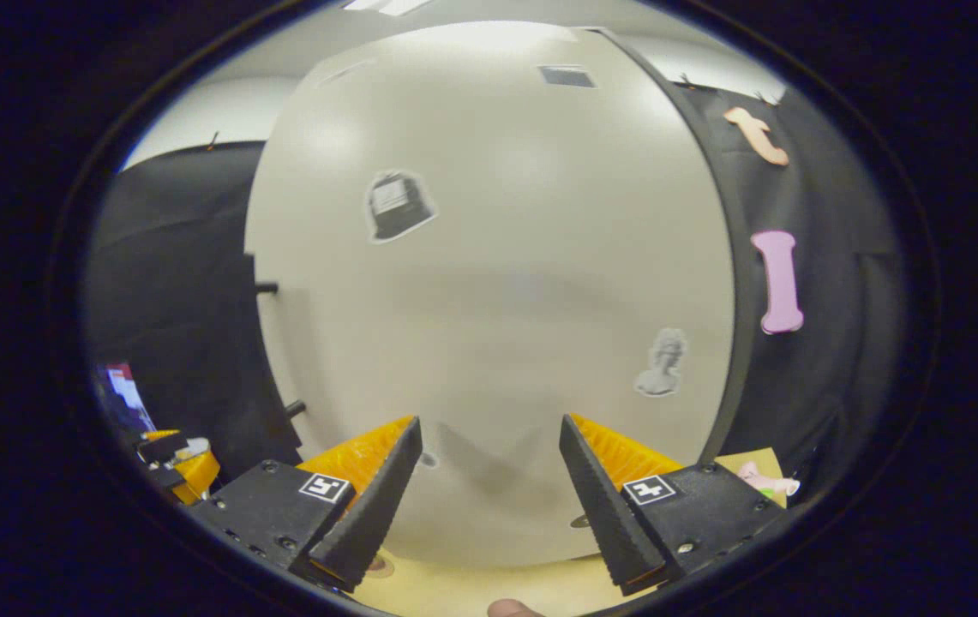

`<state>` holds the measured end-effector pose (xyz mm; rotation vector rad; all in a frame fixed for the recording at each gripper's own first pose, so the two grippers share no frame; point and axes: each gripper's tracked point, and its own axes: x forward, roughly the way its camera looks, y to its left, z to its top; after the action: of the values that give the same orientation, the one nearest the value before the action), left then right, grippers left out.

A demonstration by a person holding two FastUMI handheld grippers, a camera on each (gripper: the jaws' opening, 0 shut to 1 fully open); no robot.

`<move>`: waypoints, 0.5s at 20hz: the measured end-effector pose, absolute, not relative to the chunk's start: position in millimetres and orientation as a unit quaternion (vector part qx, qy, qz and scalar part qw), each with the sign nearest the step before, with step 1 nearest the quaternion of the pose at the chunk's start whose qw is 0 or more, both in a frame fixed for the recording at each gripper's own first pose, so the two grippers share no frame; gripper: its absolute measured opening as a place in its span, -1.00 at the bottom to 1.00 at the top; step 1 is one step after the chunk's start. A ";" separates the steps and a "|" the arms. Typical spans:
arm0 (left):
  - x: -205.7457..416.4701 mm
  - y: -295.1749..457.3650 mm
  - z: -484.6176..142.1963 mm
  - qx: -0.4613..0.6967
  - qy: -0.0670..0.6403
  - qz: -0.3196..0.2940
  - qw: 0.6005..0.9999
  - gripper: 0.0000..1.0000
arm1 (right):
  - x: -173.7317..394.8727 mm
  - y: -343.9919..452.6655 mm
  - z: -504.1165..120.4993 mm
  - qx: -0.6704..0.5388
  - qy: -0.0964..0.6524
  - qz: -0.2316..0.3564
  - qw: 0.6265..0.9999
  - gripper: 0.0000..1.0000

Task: Open the cabinet door with the right hand, grasp the bottle in the cabinet with the left hand and place it on the coaster, then close the cabinet door with the right hand.

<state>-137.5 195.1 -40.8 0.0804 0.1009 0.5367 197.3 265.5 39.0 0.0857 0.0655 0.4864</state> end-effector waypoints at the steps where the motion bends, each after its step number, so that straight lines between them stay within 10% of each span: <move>1: -133.5 193.7 -39.6 0.042 0.048 0.262 0.963 0.92 | 198.0 257.0 41.4 0.039 0.028 0.233 0.971 1.00; 10: -75.8 135.3 -23.1 0.059 0.033 0.167 0.984 0.92 | 152.9 172.2 42.9 -0.078 -0.026 0.076 0.994 0.96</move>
<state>-75.8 135.3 -23.1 0.1186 0.0661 0.3365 152.9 172.2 42.9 -0.1571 -0.0516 0.1532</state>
